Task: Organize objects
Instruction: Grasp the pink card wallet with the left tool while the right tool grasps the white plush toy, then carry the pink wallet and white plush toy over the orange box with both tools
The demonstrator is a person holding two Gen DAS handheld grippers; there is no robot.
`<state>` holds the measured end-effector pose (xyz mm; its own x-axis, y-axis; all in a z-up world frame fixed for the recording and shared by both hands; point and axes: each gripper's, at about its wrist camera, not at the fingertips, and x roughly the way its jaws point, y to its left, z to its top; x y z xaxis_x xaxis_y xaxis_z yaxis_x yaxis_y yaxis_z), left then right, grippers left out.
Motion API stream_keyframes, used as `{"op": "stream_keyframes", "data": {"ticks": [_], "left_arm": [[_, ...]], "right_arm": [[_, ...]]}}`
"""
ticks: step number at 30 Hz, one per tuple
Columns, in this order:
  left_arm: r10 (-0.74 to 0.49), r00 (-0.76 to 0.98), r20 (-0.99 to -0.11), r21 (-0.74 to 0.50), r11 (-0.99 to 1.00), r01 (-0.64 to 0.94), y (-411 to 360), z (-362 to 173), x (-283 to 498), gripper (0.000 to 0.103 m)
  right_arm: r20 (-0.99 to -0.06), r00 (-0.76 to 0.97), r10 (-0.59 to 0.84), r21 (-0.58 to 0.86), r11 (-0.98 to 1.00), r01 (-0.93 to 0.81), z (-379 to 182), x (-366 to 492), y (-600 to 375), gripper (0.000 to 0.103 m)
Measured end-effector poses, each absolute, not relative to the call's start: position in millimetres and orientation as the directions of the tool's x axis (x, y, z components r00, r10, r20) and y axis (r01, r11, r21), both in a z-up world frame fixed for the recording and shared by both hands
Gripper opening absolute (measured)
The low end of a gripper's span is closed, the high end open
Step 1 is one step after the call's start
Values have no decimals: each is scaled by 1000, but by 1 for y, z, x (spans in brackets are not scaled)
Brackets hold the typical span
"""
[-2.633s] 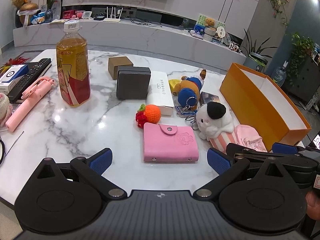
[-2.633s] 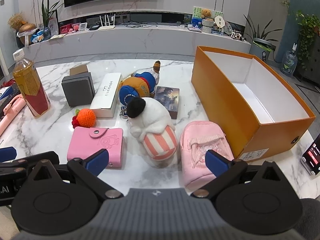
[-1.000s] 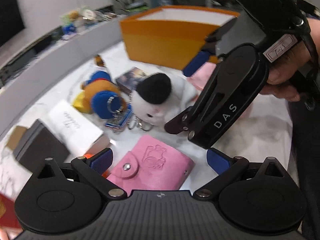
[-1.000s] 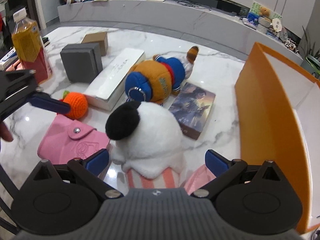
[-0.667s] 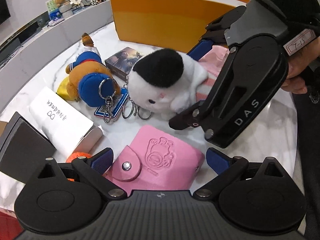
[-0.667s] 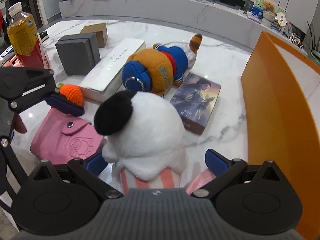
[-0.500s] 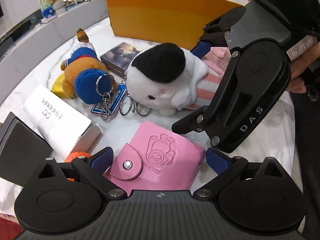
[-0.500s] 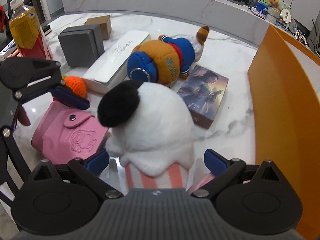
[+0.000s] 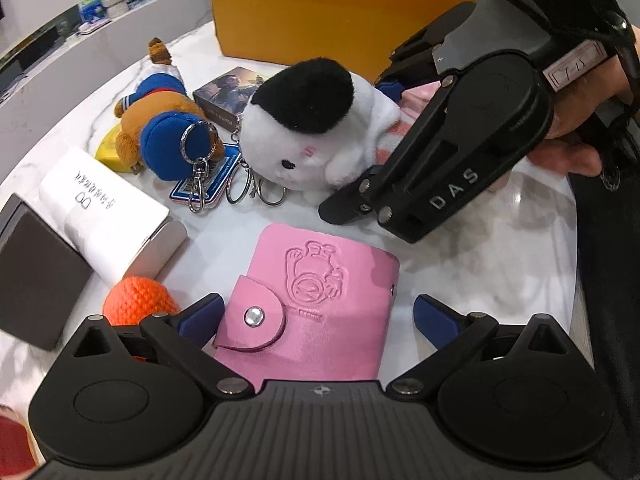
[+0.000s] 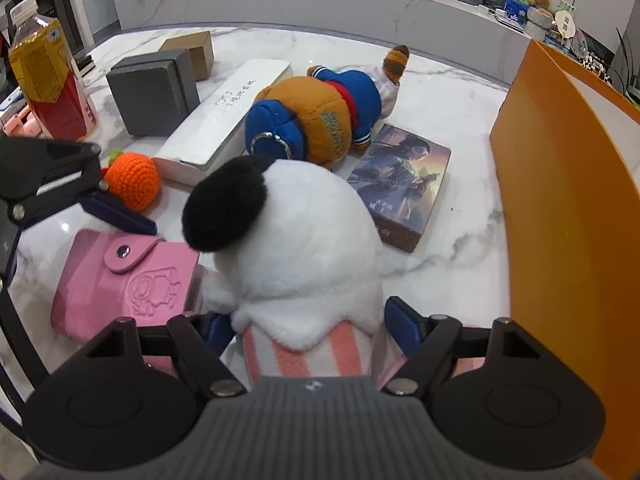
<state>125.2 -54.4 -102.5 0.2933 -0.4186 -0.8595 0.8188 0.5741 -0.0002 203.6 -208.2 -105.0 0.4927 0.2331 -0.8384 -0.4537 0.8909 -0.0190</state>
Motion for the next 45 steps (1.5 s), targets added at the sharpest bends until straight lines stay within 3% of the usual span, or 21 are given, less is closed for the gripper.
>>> {"op": "stream_keyframes", "data": {"ticks": [4, 13, 18, 45], "left_arm": [[-387, 310, -868, -1, 627, 779, -54, -100, 124, 103], [-383, 345, -857, 1, 668, 744, -53, -96, 109, 98], [-406, 354, -843, -27, 689, 724, -61, -95, 96, 97], [-441, 510, -738, -35, 781, 624, -25, -32, 53, 95]], "right_arm": [[-834, 488, 256, 16, 896, -443, -103, 205, -211, 68], [-820, 500, 280, 33, 894, -446, -99, 202, -214, 65], [-794, 480, 374, 147, 883, -445, -93, 200, -223, 63], [-717, 589, 373, 129, 901, -415, -26, 154, -231, 61]]}}
